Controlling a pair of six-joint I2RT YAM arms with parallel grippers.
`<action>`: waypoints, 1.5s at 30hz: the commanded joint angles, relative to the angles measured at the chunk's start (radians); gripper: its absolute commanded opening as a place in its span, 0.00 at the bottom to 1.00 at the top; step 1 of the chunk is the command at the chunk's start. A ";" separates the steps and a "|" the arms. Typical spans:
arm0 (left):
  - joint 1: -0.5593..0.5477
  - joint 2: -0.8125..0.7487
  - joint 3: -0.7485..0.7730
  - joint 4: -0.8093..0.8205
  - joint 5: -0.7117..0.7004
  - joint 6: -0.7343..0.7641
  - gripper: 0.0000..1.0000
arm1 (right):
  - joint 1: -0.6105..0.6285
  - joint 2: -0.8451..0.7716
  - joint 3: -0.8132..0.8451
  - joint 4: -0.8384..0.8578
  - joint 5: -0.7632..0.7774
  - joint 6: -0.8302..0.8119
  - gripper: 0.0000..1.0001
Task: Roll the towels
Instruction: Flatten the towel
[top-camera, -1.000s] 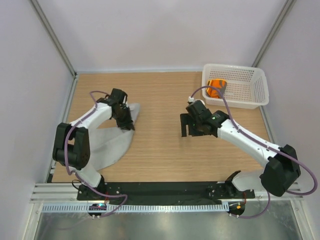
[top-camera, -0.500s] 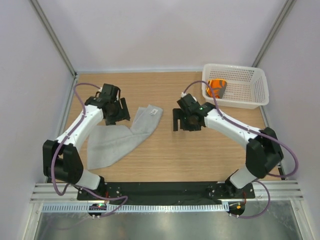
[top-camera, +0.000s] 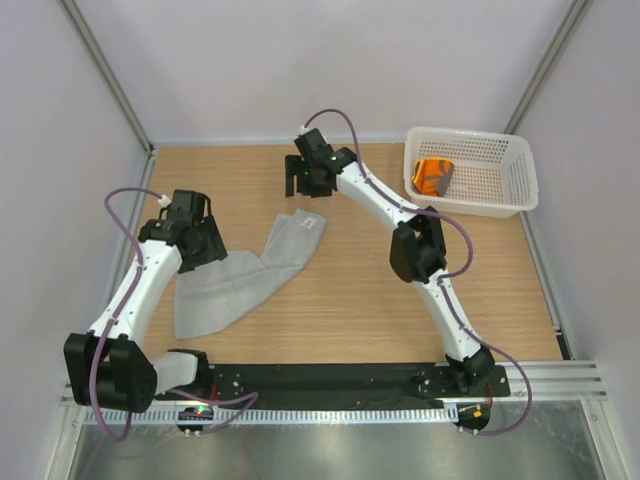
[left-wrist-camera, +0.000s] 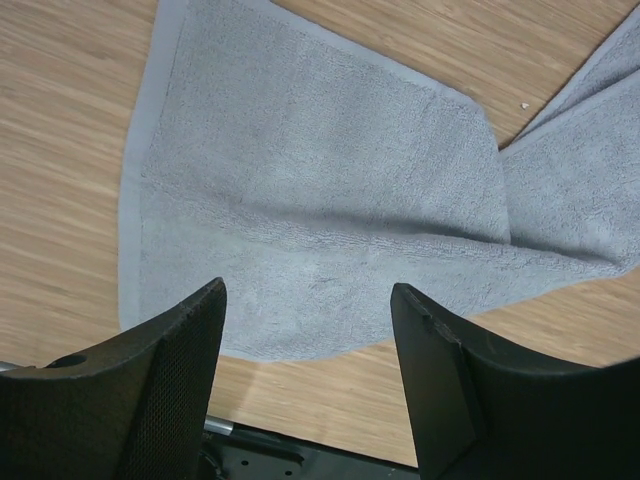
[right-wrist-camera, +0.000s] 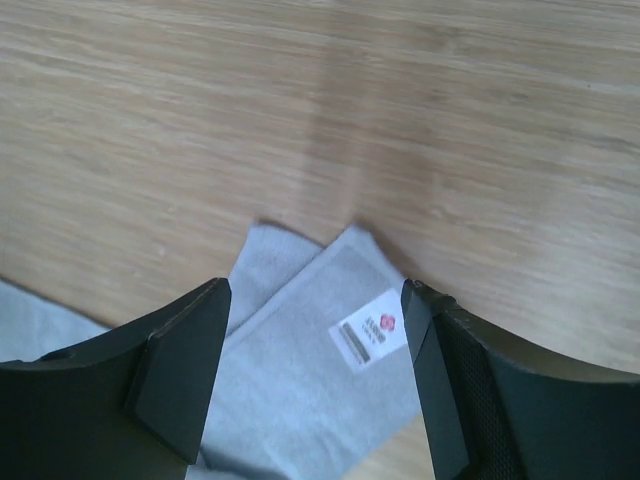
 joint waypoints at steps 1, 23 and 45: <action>-0.003 -0.025 -0.015 0.028 -0.022 0.028 0.68 | 0.006 0.124 0.184 -0.101 0.023 -0.020 0.76; -0.003 0.001 -0.011 0.023 0.050 0.053 0.67 | 0.076 0.285 0.194 -0.074 0.223 -0.095 0.46; -0.020 0.006 -0.014 0.020 0.029 0.039 0.66 | 0.031 -0.155 -0.091 -0.017 0.459 -0.159 0.01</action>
